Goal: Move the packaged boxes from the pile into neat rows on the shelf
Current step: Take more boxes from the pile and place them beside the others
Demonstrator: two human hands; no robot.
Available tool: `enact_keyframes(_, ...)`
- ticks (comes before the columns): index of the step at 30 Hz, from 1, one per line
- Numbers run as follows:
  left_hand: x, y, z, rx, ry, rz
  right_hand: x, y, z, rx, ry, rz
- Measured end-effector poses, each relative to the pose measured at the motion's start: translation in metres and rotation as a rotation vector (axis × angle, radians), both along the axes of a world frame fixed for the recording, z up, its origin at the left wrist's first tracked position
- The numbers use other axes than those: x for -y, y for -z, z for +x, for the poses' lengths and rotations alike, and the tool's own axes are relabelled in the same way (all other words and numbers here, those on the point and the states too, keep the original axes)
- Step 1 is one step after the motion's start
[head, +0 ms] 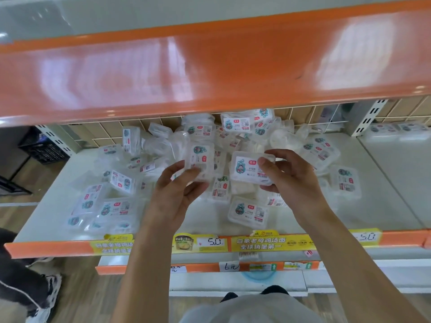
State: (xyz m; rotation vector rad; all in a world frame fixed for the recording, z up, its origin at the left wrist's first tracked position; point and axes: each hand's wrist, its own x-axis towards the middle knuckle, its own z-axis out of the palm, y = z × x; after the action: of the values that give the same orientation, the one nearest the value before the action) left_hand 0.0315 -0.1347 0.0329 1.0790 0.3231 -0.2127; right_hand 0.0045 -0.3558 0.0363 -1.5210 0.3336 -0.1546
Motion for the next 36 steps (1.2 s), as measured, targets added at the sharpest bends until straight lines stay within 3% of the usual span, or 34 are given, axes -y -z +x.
enact_keyframes(8,0.005,-0.002,-0.003,0.015,0.148,-0.076,-0.006,0.003,-0.003,0.029,-0.054,0.018)
enact_keyframes(18,0.003,0.003,0.002,-0.009,0.12,-0.002,-0.004,0.002,-0.006,0.019,-0.021,0.055)
enact_keyframes(25,0.007,0.002,-0.002,0.069,0.267,0.053,0.002,0.001,-0.016,0.014,0.001,0.048)
enact_keyframes(36,0.029,-0.007,-0.003,-0.065,0.208,-0.046,0.021,-0.004,-0.037,-0.003,0.058,0.064)
